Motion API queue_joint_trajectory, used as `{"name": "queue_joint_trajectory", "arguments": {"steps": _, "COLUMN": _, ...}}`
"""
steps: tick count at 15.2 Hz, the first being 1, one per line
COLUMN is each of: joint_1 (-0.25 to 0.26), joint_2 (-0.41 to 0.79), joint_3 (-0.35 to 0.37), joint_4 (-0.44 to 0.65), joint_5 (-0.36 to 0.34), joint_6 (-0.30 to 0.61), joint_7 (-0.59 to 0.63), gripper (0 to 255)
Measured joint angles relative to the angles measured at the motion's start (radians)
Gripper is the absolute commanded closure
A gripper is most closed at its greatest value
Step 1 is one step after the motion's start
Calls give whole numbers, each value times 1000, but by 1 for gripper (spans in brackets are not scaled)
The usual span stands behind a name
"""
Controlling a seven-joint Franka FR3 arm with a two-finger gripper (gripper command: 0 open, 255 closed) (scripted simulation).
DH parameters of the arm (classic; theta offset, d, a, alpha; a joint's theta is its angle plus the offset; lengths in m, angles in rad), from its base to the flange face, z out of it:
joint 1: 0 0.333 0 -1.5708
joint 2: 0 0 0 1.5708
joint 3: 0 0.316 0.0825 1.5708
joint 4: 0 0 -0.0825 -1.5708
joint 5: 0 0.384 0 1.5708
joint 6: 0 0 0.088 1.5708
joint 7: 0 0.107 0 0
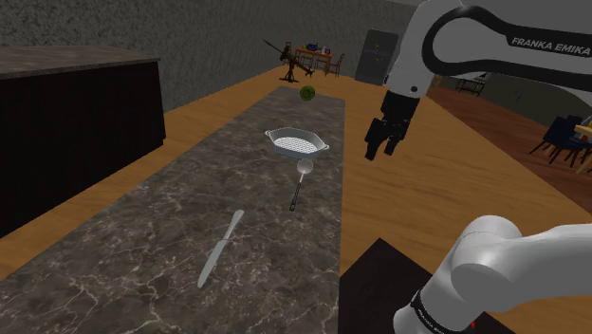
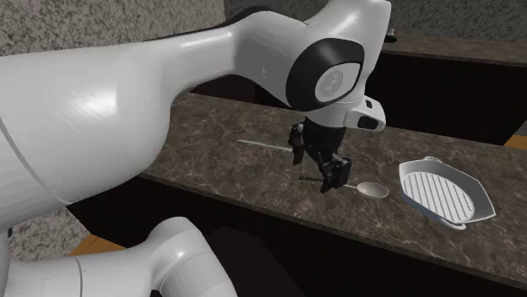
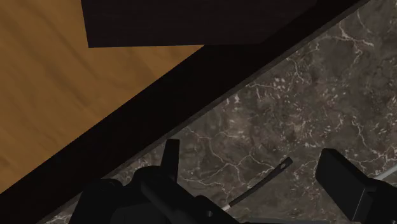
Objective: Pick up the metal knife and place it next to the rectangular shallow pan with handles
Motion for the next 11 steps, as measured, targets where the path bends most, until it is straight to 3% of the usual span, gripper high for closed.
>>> {"name": "queue_joint_trajectory", "arguments": {"steps": 4, "joint_1": 0, "joint_2": -23, "joint_3": 67, "joint_4": -36, "joint_5": 32, "joint_6": 24, "joint_7": 98, "gripper": 0}}
{"name": "queue_joint_trajectory", "arguments": {"steps": 11, "joint_1": -2, "joint_2": 3, "joint_3": 296, "joint_4": -76, "joint_5": 138, "joint_6": 124, "joint_7": 430, "gripper": 0}}
